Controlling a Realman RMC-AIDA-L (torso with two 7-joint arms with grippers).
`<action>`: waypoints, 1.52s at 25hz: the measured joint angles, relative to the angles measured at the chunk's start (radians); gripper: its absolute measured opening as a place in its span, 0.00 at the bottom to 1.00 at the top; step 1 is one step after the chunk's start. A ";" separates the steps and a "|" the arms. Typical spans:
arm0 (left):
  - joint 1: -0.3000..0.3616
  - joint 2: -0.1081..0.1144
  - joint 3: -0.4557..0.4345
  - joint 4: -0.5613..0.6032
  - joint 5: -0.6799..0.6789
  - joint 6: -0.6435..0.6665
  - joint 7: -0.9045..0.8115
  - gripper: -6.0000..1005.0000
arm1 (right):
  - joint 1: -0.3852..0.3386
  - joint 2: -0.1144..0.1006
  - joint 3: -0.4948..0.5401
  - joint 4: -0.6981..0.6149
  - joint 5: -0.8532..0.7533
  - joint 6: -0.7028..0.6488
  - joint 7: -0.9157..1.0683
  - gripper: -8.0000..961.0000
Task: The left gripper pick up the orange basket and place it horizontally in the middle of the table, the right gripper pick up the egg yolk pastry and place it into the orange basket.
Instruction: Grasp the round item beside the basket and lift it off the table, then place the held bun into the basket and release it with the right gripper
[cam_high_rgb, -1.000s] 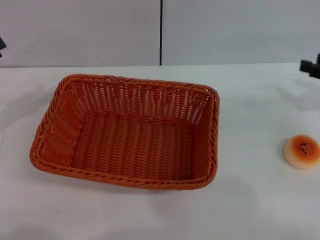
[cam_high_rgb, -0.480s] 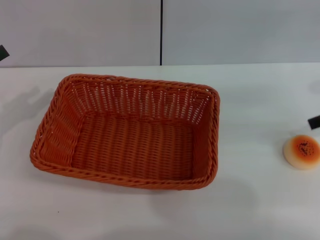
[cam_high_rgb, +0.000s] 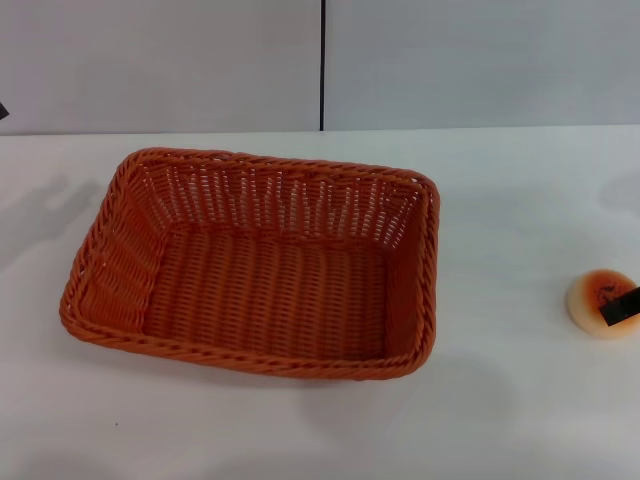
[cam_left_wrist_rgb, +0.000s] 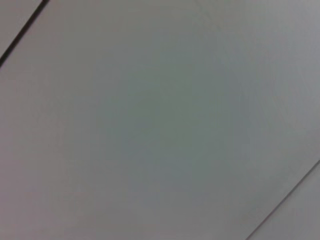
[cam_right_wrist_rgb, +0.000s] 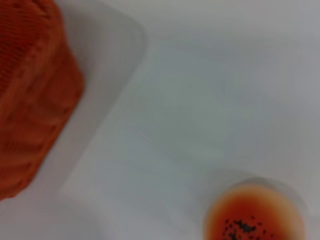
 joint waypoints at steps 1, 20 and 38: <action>0.001 0.000 0.000 0.000 -0.001 0.000 0.000 0.58 | -0.001 0.002 0.000 0.009 -0.007 0.017 0.000 0.57; 0.030 0.000 0.000 -0.025 -0.009 0.005 -0.005 0.57 | -0.015 0.001 -0.019 0.075 0.050 0.144 -0.042 0.43; 0.024 0.010 -0.025 -0.055 -0.018 0.007 -0.001 0.57 | -0.025 0.008 0.062 -0.250 0.300 -0.070 -0.041 0.21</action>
